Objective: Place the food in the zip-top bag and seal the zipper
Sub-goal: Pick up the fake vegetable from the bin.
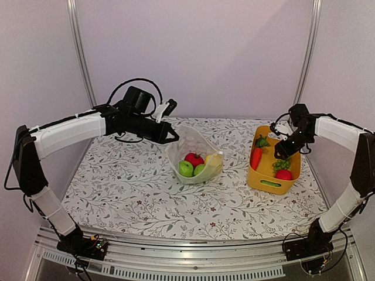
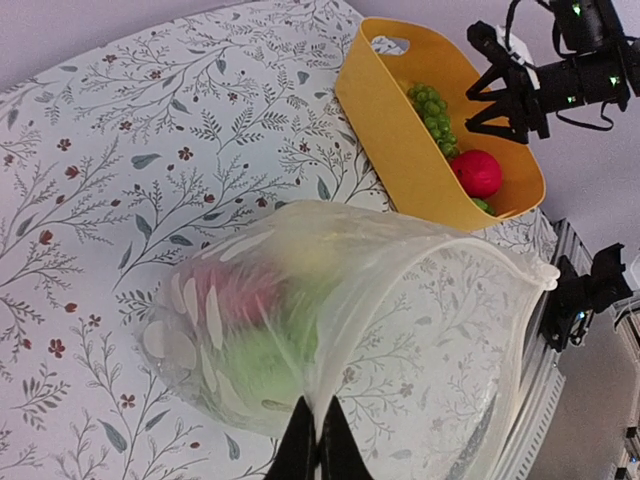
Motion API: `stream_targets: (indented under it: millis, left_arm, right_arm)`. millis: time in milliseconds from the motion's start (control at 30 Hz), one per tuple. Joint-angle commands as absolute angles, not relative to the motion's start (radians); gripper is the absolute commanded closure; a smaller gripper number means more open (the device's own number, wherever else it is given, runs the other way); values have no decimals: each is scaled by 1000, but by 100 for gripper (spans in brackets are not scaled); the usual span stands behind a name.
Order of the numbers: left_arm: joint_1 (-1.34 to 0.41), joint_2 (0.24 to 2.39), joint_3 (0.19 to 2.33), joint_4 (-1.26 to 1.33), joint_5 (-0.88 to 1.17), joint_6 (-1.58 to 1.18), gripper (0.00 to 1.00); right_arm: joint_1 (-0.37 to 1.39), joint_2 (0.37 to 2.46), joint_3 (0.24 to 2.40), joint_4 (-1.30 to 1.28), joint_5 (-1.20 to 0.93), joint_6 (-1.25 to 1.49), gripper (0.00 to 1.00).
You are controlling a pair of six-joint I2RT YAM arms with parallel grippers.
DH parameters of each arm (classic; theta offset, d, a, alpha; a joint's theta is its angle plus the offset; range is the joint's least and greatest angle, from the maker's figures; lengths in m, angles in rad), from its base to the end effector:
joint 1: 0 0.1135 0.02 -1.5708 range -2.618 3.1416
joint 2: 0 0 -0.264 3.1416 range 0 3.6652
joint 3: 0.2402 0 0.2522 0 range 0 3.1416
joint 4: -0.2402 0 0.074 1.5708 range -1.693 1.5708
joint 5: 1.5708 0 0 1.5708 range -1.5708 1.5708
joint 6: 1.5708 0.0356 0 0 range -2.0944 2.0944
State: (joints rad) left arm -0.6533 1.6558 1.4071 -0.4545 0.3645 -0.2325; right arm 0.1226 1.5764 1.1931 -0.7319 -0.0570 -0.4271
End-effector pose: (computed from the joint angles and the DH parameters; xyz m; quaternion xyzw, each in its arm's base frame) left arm 0.2912 -0.2389 0.3050 0.2609 0.8568 -0.3257 0.3030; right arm 0.3167 0.0411 0.2432 -0.2705 0.9355 -0.0068 0.2273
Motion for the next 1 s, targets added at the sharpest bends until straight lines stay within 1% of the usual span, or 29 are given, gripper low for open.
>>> stream_targets:
  millis: [0, 167, 300, 500, 667, 967]
  left_arm:
    - [-639, 1623, 1393, -423, 388, -241, 100]
    - [-640, 1619, 1385, -420, 384, -240, 100]
    - [-640, 1616, 1380, -412, 377, -241, 100]
    - [-640, 1615, 1378, -405, 381, -250, 100]
    - [-638, 1611, 1373, -401, 358, -242, 100]
    - [-613, 1606, 1379, -403, 361, -241, 100]
  right_arm:
    - [121, 1521, 1160, -785, -18, -448, 39]
    - [123, 1522, 1170, -817, -30, -445, 39]
    - [122, 1540, 1208, -746, -183, -402, 38]
    - [123, 1737, 1367, -660, -324, -251, 41]
    - [123, 1870, 1416, -610, -352, -179, 45]
    - [122, 1958, 1414, -567, -365, -40, 49]
